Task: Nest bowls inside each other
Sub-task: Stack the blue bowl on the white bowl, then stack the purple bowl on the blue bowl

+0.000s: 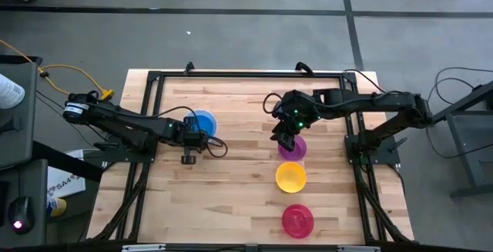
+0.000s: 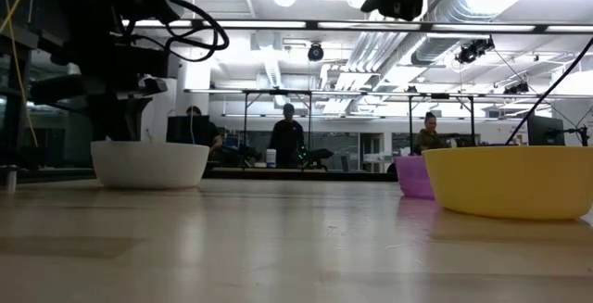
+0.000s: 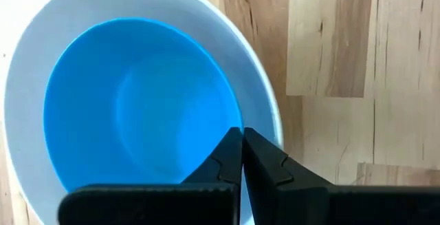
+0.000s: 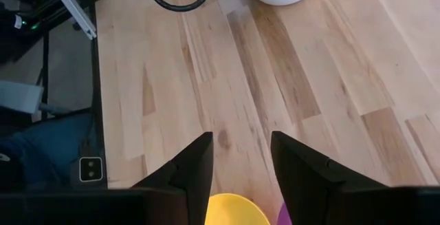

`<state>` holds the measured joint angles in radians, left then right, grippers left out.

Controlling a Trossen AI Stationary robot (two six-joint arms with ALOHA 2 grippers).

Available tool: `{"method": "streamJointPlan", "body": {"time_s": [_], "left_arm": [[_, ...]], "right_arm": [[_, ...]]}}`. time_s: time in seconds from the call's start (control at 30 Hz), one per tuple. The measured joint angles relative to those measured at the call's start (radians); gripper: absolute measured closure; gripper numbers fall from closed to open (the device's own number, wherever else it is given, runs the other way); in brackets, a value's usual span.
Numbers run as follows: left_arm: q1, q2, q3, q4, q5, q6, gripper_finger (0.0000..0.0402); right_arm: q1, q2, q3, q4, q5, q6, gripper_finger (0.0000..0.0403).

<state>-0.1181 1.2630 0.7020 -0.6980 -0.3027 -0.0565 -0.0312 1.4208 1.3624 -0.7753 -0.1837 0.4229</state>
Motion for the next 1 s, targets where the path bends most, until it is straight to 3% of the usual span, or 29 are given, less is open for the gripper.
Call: {"method": "streamJointPlan", "body": {"time_s": [0.63,1.0], "left_arm": [[0.000,0.000,0.003,-0.002,-0.027,0.030,0.0333],[0.000,0.000,0.142,-0.110,-0.032,0.060,0.0331]], "right_arm": [[0.007,0.000,0.000,0.002,0.001,0.003,0.0262],[0.007,0.000,0.000,0.002,0.000,0.003,0.0262]]}}
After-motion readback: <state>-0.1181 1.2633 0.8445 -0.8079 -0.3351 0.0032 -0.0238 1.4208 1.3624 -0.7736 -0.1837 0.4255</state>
